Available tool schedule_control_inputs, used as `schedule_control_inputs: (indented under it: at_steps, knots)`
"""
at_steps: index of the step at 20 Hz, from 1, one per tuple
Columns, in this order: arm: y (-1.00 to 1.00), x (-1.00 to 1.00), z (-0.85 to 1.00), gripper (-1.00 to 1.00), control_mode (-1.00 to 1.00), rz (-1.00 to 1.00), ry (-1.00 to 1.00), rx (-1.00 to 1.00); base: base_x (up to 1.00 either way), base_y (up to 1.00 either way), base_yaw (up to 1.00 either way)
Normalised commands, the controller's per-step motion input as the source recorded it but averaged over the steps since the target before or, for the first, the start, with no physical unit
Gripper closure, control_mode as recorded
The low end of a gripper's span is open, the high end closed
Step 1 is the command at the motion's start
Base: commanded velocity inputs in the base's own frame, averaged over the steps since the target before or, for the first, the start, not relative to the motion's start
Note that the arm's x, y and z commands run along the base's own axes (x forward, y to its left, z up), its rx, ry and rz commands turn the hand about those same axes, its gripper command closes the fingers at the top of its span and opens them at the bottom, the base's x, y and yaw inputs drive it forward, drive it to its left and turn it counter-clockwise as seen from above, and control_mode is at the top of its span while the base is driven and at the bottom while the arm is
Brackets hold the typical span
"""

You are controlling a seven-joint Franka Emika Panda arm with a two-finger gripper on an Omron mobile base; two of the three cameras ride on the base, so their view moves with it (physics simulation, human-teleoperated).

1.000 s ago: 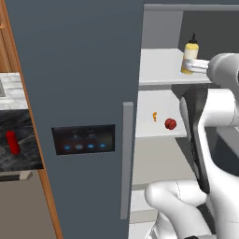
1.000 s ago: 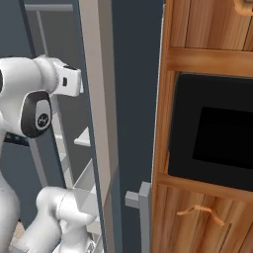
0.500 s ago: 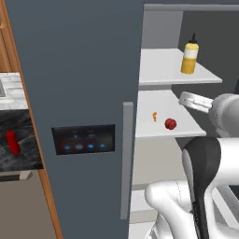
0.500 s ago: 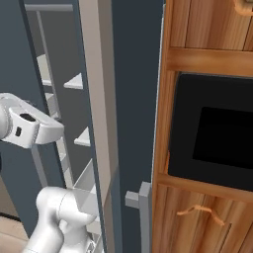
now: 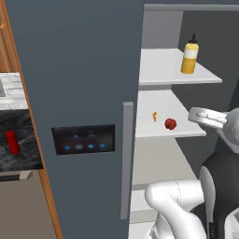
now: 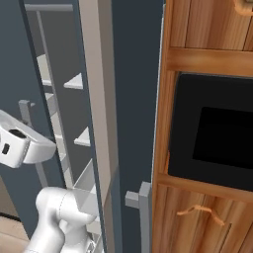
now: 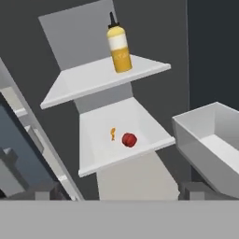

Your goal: Place the ketchup and mustard from the counter to the top shelf of the fridge. If the existing items in the fridge are on the top shelf, move them to other shelves.

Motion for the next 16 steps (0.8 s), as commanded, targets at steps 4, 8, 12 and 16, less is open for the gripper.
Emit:
schedule_control_inputs:
  at_steps: [4,8,12,16]
  knots:
    - [0.00,-0.35,0.00,-1.00,-1.00,0.01,0.32,0.05,0.00,0.00,0.00]
    - [0.00,-0.16,0.00,-1.00,-1.00,0.01,0.18,0.02,0.00,0.00,0.00]
    - [-0.01,0.01,0.00,-1.00,-1.00,0.00,0.03,0.01,0.00,0.00,0.00]
    - [-0.06,0.09,0.09,-1.00,-1.00,0.00,0.18,0.05,0.00,0.00,0.00]
